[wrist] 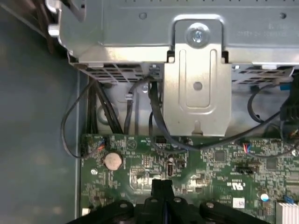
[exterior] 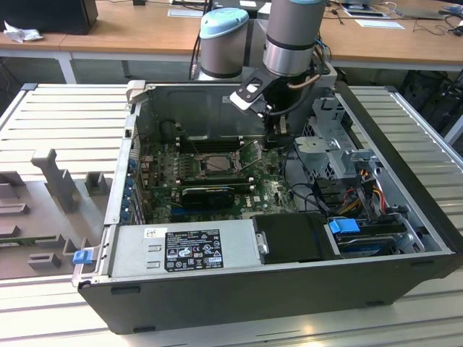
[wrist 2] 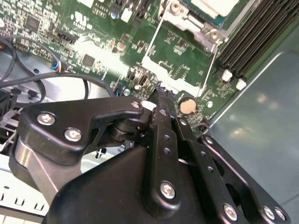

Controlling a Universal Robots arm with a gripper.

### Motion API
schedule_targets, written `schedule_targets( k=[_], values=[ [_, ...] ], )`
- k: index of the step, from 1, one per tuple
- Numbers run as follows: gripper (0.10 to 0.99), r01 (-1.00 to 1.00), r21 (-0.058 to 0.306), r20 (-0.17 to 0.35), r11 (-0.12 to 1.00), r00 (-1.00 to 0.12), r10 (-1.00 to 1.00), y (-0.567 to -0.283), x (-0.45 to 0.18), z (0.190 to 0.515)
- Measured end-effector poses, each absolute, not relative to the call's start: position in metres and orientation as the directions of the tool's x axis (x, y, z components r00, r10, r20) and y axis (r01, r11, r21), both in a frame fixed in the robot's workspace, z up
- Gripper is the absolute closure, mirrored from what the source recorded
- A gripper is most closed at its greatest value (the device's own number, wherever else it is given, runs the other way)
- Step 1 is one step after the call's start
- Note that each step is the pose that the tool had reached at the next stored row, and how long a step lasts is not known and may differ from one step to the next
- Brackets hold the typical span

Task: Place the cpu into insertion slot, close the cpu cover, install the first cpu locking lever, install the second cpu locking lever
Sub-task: 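Close the cpu cover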

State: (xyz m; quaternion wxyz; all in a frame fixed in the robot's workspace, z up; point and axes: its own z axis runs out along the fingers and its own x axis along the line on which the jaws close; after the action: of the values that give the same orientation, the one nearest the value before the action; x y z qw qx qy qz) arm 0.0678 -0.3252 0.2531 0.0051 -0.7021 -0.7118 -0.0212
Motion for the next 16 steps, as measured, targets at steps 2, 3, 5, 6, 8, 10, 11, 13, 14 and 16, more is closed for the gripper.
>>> schedule_targets(
  k=[2,3,5,6,8,10,11,13,14,16],
  values=[
    [0.980,1.000,0.023,0.037,0.013,-0.014,0.999,-0.325,0.070,0.251],
    [0.980,1.000,0.023,0.037,0.013,-0.014,0.999,-0.325,0.070,0.249],
    [0.980,1.000,0.023,0.037,0.013,-0.014,0.999,-0.324,0.070,0.245],
    [0.980,1.000,0.023,0.037,0.013,-0.014,0.999,-0.325,0.070,0.244],
    [0.980,1.000,0.016,0.037,0.014,-0.014,0.999,-0.325,0.070,0.244],
    [0.980,1.000,0.006,0.038,0.013,-0.014,0.999,-0.324,0.068,0.244],
    [0.980,1.000,0.003,0.038,0.014,-0.014,0.999,-0.324,0.065,0.244],
    [0.980,1.000,0.003,0.038,0.014,-0.014,0.999,-0.325,0.062,0.244],
    [0.980,1.000,0.003,0.038,0.014,-0.014,0.999,-0.325,0.061,0.244],
    [0.980,1.000,0.003,0.038,0.014,-0.014,0.999,-0.325,0.059,0.244]
  ],
)
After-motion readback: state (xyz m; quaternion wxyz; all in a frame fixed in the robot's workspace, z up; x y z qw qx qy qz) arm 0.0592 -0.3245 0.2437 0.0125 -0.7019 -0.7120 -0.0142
